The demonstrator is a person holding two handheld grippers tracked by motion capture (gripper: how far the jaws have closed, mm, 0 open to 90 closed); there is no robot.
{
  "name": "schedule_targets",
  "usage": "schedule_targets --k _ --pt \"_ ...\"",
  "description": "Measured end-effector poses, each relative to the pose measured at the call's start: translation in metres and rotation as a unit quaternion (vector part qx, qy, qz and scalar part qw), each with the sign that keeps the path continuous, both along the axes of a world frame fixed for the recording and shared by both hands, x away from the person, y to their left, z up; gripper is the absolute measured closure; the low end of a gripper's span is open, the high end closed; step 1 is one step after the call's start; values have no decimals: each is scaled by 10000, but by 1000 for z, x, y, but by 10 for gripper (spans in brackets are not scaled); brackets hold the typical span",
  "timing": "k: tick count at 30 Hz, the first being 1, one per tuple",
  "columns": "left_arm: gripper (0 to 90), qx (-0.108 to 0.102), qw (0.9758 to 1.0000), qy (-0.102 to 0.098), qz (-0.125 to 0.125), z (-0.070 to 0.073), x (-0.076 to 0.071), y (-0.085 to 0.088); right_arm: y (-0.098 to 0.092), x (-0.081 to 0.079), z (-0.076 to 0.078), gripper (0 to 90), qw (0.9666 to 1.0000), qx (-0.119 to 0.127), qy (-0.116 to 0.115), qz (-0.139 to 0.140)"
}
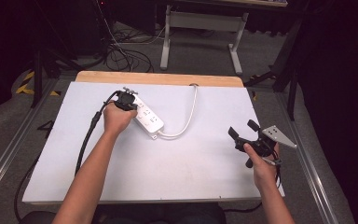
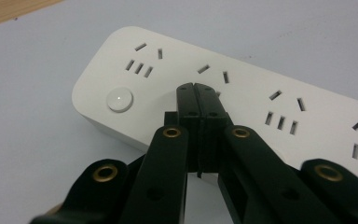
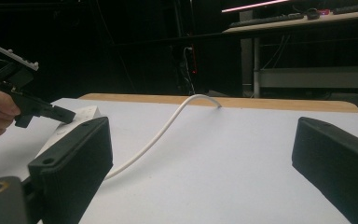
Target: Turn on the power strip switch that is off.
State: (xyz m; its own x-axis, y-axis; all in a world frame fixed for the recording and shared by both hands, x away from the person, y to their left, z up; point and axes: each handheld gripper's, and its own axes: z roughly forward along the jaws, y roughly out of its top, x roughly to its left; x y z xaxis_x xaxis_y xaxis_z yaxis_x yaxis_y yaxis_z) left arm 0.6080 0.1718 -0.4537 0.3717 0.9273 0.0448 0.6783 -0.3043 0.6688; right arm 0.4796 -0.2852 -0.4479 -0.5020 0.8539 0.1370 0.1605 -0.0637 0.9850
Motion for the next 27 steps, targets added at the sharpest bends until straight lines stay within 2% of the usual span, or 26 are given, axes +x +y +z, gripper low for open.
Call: schedule_targets --k 3,6,9,12,15,17,21,24,27 --pt "900 8 10000 21 -16 0 0 0 -1 0 0 58 10000 15 0 -3" --pt "900 102 9999 -29 -5 0 0 -2 -1 -1 0 58 10000 14 -9 -20" --pt "900 58 10000 -18 12 0 0 -2 0 -1 0 59 10000 13 -8 -8" --pt "900 113 9999 -35 -38 1 0 -2 0 0 0 58 10000 13 11 -12" --pt "900 -107 9999 0 -26 2 0 3 0 0 0 58 10000 16 10 -12" --pt "900 -370 9993 -27 37 3 0 7 0 0 0 58 10000 15 11 -17" --pt "900 -832 9961 -254 131 7 -11 19 -1 -4 1 60 10000 28 -35 -57" --pt "900 -880 9947 -477 217 14 -24 28 -1 -2 2 59 9999 11 -29 -98" --pt "900 -957 9923 -726 288 22 -38 42 2 0 1 59 9999 -74 5 -89"
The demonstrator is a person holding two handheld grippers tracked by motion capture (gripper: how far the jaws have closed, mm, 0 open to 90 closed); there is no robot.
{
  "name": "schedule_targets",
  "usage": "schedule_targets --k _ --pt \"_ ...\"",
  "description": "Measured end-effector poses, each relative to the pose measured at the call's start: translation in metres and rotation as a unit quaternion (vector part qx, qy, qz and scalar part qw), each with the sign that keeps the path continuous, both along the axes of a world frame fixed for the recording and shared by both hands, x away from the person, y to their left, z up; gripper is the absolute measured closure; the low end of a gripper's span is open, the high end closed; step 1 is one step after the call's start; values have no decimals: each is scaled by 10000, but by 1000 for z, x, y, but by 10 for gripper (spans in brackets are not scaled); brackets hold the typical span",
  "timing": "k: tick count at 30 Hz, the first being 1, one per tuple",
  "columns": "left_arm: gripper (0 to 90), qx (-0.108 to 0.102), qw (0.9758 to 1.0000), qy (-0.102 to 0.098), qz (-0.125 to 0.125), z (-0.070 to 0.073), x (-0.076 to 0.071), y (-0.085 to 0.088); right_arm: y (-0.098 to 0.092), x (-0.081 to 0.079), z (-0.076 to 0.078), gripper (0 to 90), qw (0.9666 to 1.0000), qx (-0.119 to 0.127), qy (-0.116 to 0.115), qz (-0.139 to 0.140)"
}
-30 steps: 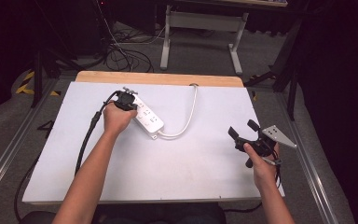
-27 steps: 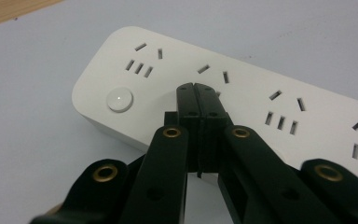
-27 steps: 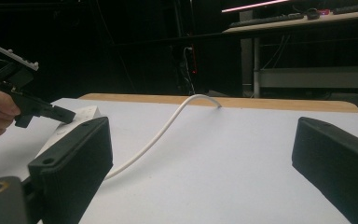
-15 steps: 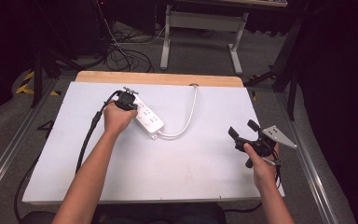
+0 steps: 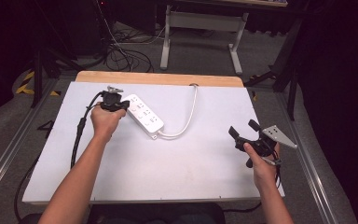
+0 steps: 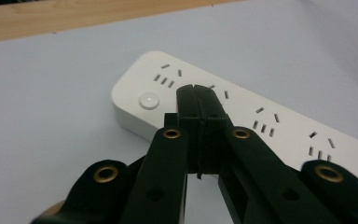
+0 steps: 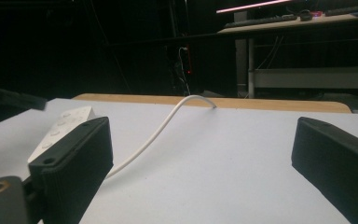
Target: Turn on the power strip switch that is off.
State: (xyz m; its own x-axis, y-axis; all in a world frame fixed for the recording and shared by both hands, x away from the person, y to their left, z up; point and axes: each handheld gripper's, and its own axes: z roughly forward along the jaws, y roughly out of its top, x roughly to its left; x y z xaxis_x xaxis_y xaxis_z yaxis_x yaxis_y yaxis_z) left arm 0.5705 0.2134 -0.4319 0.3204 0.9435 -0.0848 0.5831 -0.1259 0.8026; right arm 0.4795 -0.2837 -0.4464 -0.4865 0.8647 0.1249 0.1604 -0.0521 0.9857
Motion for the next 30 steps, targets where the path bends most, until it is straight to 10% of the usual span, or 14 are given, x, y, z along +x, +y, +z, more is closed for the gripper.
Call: schedule_targets --k 14,20,30 --pt "879 -572 9914 -1172 104 11 -67 36 4 4 -1 59 9999 -113 35 0" --pt "809 -449 9862 -1586 138 8 -90 42 5 3 -1 60 9999 -134 32 19" --pt "388 -297 9823 -1749 600 13 -115 44 7 2 0 59 9999 -110 6 60"
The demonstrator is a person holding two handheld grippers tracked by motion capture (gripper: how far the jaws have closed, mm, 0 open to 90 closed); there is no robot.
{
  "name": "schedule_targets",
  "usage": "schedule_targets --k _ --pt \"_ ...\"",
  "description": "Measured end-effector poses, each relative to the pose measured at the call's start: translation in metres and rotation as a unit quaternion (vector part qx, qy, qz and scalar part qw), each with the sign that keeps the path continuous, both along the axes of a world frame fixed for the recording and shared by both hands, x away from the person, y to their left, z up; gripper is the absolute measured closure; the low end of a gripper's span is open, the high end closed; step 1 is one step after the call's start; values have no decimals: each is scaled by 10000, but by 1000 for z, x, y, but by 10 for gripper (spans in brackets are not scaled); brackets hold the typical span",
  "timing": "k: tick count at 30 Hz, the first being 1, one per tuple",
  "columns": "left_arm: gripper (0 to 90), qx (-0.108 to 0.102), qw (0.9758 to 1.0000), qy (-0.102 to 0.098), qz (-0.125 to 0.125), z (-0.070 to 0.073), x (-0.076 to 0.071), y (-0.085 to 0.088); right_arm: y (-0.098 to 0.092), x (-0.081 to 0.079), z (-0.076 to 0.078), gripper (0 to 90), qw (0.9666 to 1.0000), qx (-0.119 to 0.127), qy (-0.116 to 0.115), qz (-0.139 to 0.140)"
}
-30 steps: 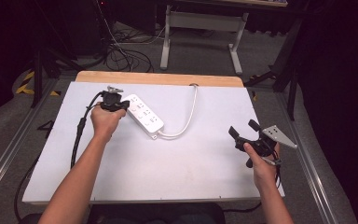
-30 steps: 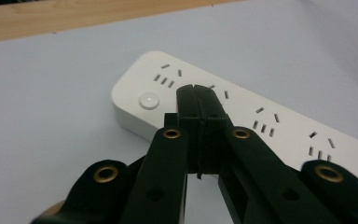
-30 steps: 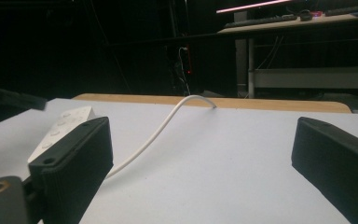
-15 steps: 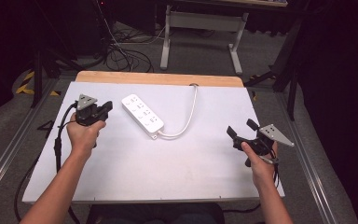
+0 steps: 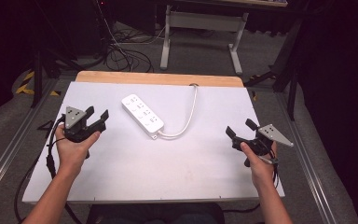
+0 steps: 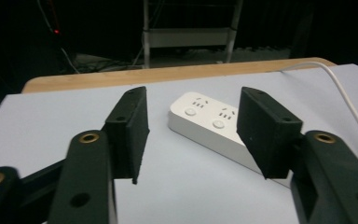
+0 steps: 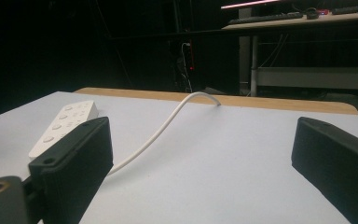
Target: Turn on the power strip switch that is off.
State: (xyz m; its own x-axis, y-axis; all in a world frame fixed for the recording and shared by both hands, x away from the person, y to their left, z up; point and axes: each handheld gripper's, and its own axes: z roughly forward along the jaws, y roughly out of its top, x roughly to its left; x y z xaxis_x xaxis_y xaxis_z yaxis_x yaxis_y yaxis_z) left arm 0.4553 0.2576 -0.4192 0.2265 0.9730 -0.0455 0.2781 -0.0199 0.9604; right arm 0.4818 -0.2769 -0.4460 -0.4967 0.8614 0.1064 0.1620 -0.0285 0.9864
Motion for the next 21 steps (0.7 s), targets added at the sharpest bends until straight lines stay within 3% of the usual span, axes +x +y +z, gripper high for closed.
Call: schedule_targets --k 7,9,12,15,21 --pt "218 202 9995 -242 60 1 -18 8 0 0 0 59 10000 20 0 3" --pt "153 340 9986 -356 185 -1 -23 8 0 0 0 59 10000 -2 -7 8" --pt "18 387 9975 -433 403 -3 -29 7 1 -1 0 59 10000 5 -6 22" --pt "31 464 9959 -509 580 -5 -33 4 2 -1 0 59 10000 -28 3 35" --pt "33 438 9956 -564 608 -4 -38 3 2 -1 -1 59 10000 -29 15 26"
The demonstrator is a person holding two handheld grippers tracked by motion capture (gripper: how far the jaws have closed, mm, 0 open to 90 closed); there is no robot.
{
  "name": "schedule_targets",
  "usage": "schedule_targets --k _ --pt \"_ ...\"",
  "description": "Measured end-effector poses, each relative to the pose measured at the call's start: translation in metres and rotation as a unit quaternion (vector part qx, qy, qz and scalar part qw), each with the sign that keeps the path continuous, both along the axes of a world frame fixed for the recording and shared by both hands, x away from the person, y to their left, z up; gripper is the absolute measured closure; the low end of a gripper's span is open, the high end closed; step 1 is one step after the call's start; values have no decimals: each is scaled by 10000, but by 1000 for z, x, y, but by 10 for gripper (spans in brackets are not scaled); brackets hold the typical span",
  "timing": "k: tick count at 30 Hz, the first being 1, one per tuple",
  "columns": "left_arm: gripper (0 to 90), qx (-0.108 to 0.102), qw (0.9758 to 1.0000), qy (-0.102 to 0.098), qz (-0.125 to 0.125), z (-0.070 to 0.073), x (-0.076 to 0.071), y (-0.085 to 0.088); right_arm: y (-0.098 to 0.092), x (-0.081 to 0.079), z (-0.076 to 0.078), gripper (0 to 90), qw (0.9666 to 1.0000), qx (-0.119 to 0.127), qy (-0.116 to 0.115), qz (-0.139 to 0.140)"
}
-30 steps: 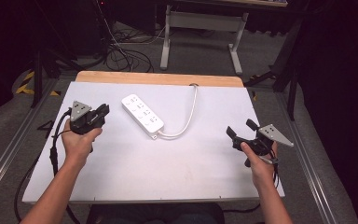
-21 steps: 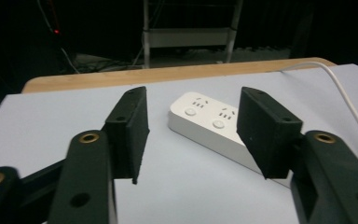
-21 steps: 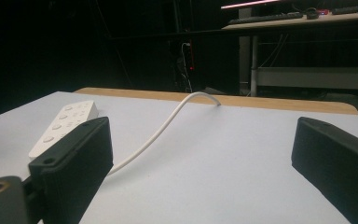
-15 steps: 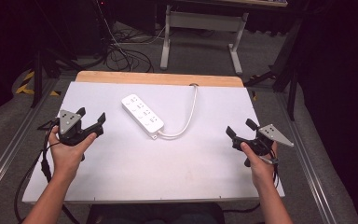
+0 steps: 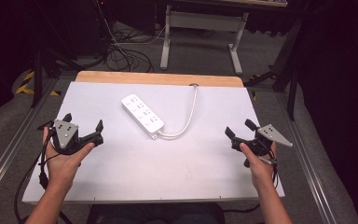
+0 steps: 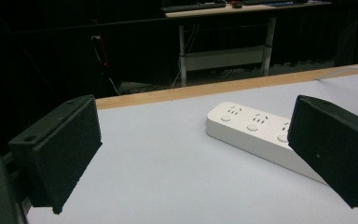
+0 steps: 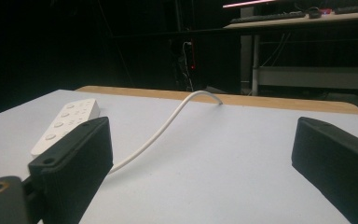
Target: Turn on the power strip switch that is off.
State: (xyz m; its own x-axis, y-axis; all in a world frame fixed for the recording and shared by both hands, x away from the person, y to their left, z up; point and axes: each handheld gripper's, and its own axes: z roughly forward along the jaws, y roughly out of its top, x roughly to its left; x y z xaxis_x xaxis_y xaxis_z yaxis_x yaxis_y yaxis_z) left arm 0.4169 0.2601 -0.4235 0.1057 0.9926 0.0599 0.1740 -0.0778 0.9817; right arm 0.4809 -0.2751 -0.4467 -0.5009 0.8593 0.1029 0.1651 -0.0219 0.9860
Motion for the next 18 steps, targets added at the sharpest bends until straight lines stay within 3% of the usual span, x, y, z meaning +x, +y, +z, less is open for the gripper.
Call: schedule_targets --k 8,18 --pt "18 -97 9999 28 75 -2 -6 6 2 0 -1 59 10000 -52 10 7" --pt "12 -69 9999 32 138 -4 -4 6 2 0 -1 59 10000 -65 15 23"
